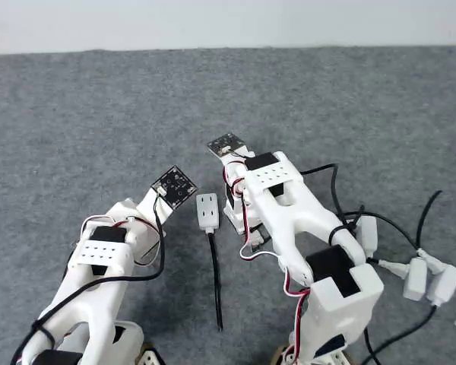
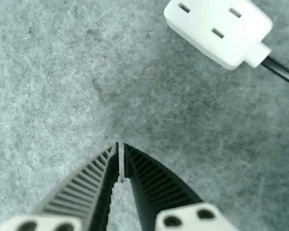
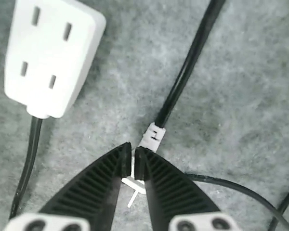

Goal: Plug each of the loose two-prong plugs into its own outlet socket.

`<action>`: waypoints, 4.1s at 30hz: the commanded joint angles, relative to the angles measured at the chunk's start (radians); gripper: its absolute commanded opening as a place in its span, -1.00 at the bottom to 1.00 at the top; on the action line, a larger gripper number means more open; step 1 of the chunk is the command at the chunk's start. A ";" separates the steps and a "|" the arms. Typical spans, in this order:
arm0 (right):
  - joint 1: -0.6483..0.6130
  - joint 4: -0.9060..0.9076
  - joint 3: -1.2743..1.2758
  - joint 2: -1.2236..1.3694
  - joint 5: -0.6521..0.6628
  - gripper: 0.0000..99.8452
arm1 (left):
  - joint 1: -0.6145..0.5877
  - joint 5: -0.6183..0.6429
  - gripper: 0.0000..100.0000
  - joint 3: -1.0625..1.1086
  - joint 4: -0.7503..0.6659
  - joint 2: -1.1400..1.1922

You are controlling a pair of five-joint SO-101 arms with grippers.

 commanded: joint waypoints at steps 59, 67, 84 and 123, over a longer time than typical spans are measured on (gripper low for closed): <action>-0.189 0.274 -0.238 -0.564 0.003 -0.98 | -0.064 0.014 -0.97 -0.736 0.493 0.675; -0.249 0.183 -0.091 -0.625 -0.100 -0.98 | -0.023 -0.140 -0.98 -0.585 0.439 0.549; -0.282 0.001 0.044 -0.564 -0.155 -0.98 | 0.037 -0.187 -0.98 -0.111 0.137 0.080; -0.145 -0.364 0.117 -0.317 0.015 -0.98 | -0.071 0.115 -0.97 -0.131 -0.034 0.078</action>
